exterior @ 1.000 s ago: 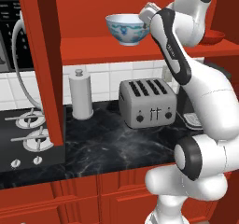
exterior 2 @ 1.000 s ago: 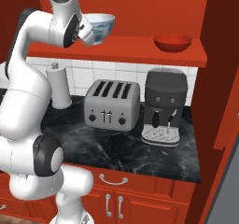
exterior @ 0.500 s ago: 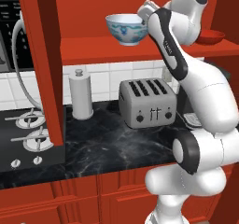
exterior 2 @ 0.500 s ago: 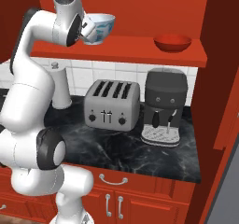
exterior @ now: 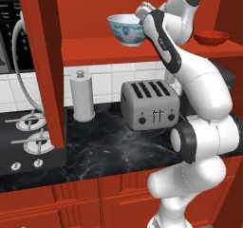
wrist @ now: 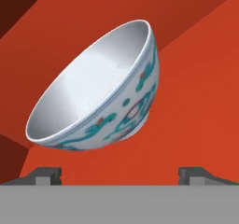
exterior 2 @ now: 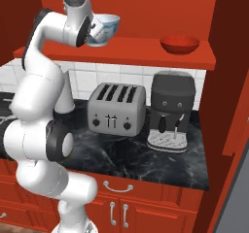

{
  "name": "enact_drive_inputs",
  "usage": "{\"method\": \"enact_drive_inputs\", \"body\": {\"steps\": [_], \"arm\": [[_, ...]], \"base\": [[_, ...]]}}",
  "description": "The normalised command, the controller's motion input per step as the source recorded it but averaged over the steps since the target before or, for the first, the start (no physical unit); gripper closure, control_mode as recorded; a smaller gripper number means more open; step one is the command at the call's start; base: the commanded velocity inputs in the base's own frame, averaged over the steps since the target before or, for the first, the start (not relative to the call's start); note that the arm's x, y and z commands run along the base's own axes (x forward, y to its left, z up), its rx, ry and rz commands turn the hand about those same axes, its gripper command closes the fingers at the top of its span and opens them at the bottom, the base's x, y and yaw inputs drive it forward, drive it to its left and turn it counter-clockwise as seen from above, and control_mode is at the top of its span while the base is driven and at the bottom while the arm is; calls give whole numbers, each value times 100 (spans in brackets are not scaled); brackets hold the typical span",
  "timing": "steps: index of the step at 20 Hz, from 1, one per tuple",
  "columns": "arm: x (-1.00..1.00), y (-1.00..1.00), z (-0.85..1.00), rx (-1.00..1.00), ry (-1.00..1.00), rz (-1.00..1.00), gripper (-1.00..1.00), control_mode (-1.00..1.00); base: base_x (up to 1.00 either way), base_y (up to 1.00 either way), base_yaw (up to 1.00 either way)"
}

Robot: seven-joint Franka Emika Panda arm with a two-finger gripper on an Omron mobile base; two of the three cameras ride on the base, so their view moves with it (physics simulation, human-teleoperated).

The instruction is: Take the smaller bowl and place it next to the appetizer plate on the dining counter , and place the larger bowl next to the plate with cooked food.

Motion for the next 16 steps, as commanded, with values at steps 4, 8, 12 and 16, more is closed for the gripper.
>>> {"method": "enact_drive_inputs", "body": {"steps": [4,8,12,16], "arm": [[47,0,0,0,1,0,-100,-100],[44,0,0,0,3,0,-100,-100],[45,0,0,0,3,0,-100,-100],[42,0,0,0,2,0,-100,-100]], "base": [[0,0,0],[0,0,0],[0,0,0],[0,0,0]]}}
